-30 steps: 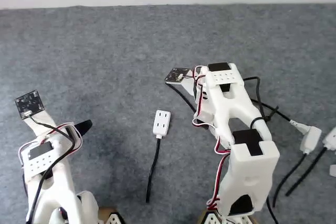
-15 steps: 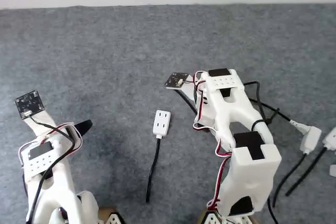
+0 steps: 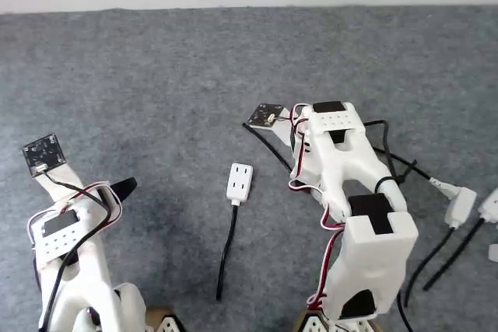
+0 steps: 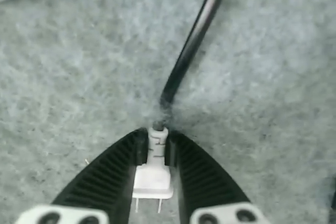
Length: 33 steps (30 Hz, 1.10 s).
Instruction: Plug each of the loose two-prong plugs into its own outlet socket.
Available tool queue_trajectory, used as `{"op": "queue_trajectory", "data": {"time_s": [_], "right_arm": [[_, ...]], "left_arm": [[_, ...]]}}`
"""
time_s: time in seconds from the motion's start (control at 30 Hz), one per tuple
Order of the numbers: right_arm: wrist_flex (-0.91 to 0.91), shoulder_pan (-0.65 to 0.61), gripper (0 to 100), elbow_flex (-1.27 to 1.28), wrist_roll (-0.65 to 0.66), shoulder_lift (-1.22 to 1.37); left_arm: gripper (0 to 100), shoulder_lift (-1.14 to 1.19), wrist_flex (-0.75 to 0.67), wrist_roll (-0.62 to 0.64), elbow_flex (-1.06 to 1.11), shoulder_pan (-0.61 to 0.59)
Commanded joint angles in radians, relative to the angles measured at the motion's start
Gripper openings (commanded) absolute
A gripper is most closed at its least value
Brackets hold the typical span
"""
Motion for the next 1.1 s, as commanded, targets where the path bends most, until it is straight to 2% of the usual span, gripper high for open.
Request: {"op": "queue_trajectory", "data": {"time_s": [0.0,0.17,0.33,0.47,0.73,0.83,0.93,1.07], "right_arm": [[0.056,-0.028,0.9,-0.049,-0.046,-0.108],[0.096,-0.114,0.9,-0.057,-0.256,-0.317],[0.091,-0.162,0.9,-0.032,-0.540,-0.479],[0.091,-0.180,0.9,-0.028,-0.749,-0.532],[0.048,-0.213,0.9,-0.029,-1.039,-0.542],[0.059,-0.271,0.9,-0.029,-1.057,-0.544],[0.096,-0.349,0.9,-0.029,-0.954,-0.567],[0.166,-0.444,0.9,-0.028,-0.853,-0.682]], "left_arm": [[39,-0.002,-0.020,-0.011,-0.002,0.009],[39,-0.002,-0.020,-0.011,-0.002,0.009],[39,-0.002,-0.020,-0.011,-0.002,0.009],[39,-0.002,-0.020,-0.011,-0.002,0.009],[39,-0.002,-0.015,-0.011,-0.005,0.009],[39,0.000,0.008,-0.014,-0.012,0.034],[39,0.012,0.072,-0.066,-0.044,0.063],[39,0.146,0.095,-0.071,-0.128,0.077]]}}
